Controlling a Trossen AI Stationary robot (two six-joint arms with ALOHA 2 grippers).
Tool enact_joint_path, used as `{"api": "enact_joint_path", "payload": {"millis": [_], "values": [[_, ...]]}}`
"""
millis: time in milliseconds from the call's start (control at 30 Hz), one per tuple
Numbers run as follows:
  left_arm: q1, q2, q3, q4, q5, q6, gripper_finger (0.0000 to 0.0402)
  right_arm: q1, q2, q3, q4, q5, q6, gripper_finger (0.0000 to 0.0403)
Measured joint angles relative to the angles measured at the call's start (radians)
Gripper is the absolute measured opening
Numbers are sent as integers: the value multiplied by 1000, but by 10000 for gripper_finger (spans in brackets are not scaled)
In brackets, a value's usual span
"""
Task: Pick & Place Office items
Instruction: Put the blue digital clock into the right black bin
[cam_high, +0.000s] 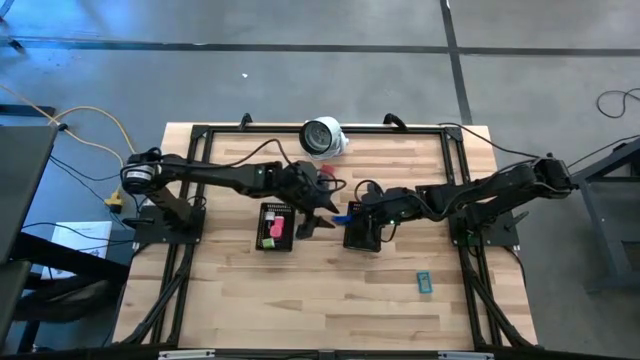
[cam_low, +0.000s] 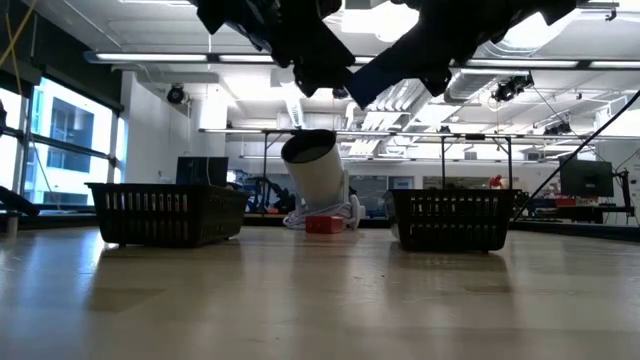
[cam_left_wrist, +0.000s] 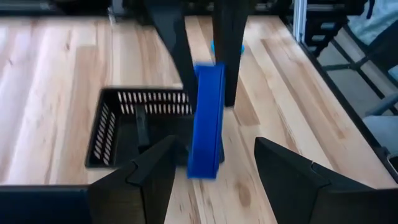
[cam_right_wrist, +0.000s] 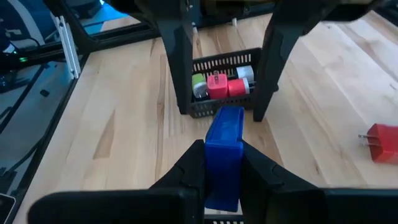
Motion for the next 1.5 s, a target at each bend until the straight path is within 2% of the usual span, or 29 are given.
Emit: {"api": "enact_joint_path", "payload": {"millis": [367, 633, 833, 1000, 1267, 1500], "values": [[10, 10, -1, -59, -38, 33, 211, 8, 0, 0, 27, 41, -45, 48], [20, 10, -1, -31, -38, 53, 211, 21, -6, 0, 64, 64, -80, 48], [20, 6, -1, 21, 4, 53, 209, 22, -6, 0, 77, 79, -99, 48], [20, 6, -1, 21, 15, 45, 173, 23, -6, 0, 91, 81, -106, 48], [20, 6, -1, 22, 16, 56, 62, 23, -6, -1, 91, 73, -105, 48], [20, 6, -1, 20, 14, 75, 59, 23, -6, -1, 96, 74, -105, 48]]}}
